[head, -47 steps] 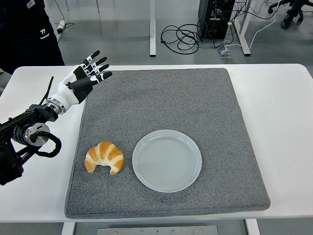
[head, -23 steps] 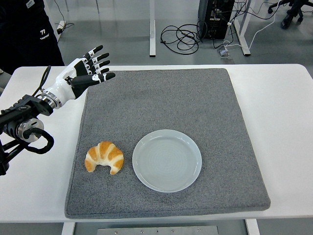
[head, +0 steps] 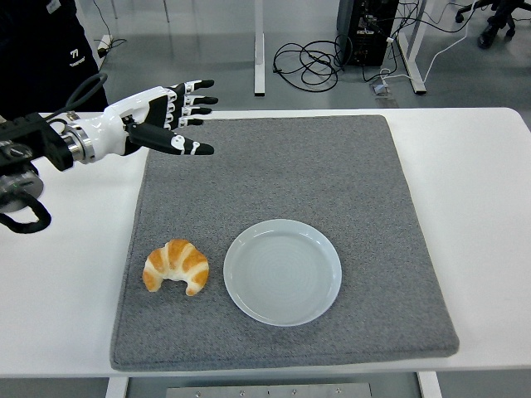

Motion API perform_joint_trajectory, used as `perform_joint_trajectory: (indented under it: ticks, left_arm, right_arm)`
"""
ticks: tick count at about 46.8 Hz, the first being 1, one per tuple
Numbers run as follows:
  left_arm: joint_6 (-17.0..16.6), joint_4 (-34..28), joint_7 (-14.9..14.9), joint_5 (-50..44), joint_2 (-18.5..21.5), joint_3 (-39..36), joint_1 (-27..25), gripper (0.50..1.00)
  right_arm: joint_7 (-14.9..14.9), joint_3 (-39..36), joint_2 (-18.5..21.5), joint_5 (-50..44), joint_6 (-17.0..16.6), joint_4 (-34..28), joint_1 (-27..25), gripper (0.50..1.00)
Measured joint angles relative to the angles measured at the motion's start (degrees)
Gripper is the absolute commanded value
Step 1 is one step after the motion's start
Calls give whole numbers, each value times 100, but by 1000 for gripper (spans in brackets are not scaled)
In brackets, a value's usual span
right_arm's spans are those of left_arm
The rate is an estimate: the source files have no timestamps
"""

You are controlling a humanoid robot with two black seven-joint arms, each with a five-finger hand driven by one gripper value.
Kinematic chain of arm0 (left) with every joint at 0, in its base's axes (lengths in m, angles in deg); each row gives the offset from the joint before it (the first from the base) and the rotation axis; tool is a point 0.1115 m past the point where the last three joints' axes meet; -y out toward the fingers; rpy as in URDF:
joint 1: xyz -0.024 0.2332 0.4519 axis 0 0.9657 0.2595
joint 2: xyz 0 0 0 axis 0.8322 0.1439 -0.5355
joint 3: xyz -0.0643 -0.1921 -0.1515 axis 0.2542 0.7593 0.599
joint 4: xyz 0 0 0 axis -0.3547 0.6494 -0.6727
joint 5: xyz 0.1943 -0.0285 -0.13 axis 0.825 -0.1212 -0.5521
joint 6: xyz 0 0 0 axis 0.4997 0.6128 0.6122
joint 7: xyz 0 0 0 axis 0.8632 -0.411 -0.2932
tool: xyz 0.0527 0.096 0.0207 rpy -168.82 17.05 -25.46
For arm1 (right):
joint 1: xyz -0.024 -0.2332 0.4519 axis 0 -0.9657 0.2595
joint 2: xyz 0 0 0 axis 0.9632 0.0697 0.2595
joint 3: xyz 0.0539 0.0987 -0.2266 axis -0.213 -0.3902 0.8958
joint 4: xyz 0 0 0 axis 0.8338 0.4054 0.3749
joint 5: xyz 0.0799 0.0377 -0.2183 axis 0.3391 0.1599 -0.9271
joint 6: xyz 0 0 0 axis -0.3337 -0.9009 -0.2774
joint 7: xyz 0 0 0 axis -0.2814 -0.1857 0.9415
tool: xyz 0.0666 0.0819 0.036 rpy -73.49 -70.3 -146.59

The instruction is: Place the bread on the plate

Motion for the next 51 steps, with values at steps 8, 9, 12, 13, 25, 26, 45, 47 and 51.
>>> perform_joint_trajectory:
  ticks: [8,9,12,13,25,26,45,47,51]
  left_arm:
    - [38,-297,-2,297,194,-775,-914,960]
    - [39,-344,-2,384,219,-829,-985,960]
    - [41,-506,1,667,305,-964,-1153,960]
    - [41,-547,2,748,328,-993,-1191,960]
    - [55,-784,6,2082,549,-1206,-1290,960]
    - [56,-799,6,2173,564,-1207,-1288,960]
    - [40,-1138,3,2806,680,-1554,-1178,960]
    - [37,-1147,1,2808,680,-1644,-1155,960]
    - [21,-1148,-8,2808,679,-1704,-1061,960]
  right_arm:
    - [0,0,0,0,0,0,1,1000]
    - [1,3,0,0,0,0,1,1000]
    - [1,6,0,0,0,0,1,1000]
    - [0,7,0,0,0,0,0,1000]
    - [1,14,0,0,0,0,0,1000]
    - [1,14,0,0,0,-1,3,1000]
    - [0,-1,0,0,0,4,62,1000]
    - [-3,-1,0,0,1,2,63,1000]
    - [-6,-1,0,0,1,1,63,1000]
